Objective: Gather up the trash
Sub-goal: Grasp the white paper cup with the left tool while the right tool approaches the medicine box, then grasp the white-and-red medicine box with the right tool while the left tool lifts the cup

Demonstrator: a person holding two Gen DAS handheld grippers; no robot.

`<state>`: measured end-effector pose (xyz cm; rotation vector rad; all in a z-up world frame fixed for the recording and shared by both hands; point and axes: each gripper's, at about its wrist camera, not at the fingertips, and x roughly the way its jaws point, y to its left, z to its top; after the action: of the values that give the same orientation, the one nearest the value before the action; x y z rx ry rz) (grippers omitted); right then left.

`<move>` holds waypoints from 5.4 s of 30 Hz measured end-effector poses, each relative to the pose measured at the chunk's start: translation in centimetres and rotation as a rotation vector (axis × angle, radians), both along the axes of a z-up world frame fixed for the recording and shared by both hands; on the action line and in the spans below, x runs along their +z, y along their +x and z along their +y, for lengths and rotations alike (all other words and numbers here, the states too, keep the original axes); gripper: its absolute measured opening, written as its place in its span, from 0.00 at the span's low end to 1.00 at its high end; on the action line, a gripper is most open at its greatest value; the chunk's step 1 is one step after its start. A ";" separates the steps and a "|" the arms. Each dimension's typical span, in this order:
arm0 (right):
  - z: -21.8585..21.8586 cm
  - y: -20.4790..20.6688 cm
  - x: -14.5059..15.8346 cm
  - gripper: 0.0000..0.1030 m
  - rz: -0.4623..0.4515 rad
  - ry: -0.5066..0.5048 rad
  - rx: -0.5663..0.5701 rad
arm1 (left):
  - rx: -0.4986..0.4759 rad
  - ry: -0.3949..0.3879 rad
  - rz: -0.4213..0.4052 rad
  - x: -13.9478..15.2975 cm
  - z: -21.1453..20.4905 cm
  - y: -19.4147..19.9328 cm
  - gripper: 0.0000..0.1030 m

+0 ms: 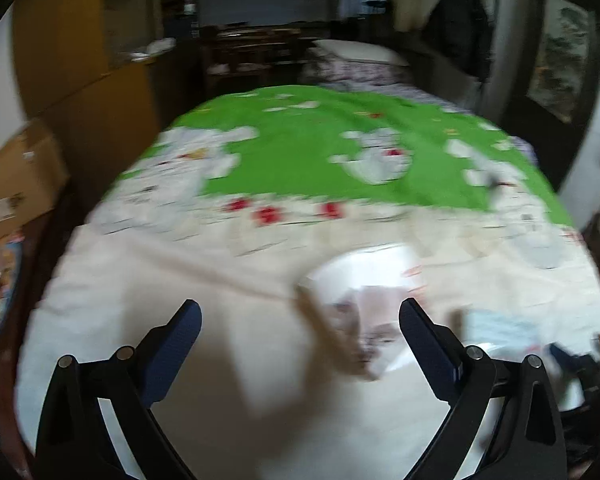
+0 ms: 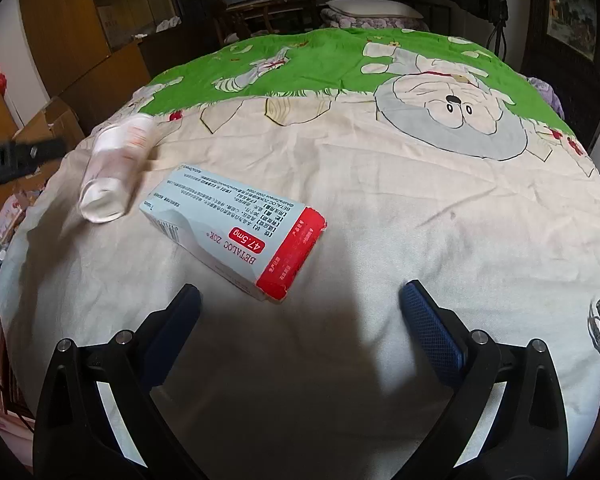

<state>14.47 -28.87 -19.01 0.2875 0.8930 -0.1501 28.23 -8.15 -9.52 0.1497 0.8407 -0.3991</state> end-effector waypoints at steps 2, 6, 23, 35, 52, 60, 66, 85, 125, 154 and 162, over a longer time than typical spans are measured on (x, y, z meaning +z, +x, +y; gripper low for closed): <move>0.0 0.0 0.0 0.95 0.000 0.000 0.000 | -0.045 -0.009 0.002 -0.4 -2.7 -0.2 0.94; 0.1 0.0 0.0 0.95 0.006 -0.010 0.001 | -0.075 0.059 0.023 -2.8 -6.2 0.6 0.94; -0.1 -0.3 0.1 0.95 -0.014 0.023 -0.004 | 0.021 0.027 0.017 -3.1 3.4 -0.4 0.94; -0.1 -0.3 0.1 0.95 -0.009 0.017 -0.004 | -0.007 0.077 0.085 -6.5 1.9 3.7 0.94; 0.1 -0.8 1.6 0.94 -0.086 0.024 0.037 | 0.045 -0.021 0.091 -7.5 2.4 2.2 0.94; 2.5 4.1 2.5 0.94 -0.055 -0.115 0.233 | 0.047 -0.045 0.093 -7.4 2.8 2.2 0.94; -0.6 4.1 1.5 0.59 0.024 -0.118 -0.005 | 0.047 -0.068 0.096 -7.4 3.2 2.3 0.94; -1.8 1.6 0.8 0.80 -0.040 -0.010 0.011 | -0.037 -0.058 0.099 -7.0 2.4 -3.6 0.94; -4.5 1.0 0.2 0.88 -0.124 0.218 -0.006 | -0.188 0.076 0.010 -4.0 -1.6 1.4 0.94; -4.3 1.3 0.6 0.93 -0.112 0.188 -0.019 | 0.037 -0.077 -0.055 -1.4 3.4 -1.2 0.78; -4.0 3.4 2.6 0.92 -0.103 0.053 -0.041 | 0.048 -0.055 -0.035 -2.5 4.3 -2.1 0.78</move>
<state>17.86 -32.83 -16.38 0.3601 0.7901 -0.1483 26.13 -3.80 -12.02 0.0850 0.7965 -0.3733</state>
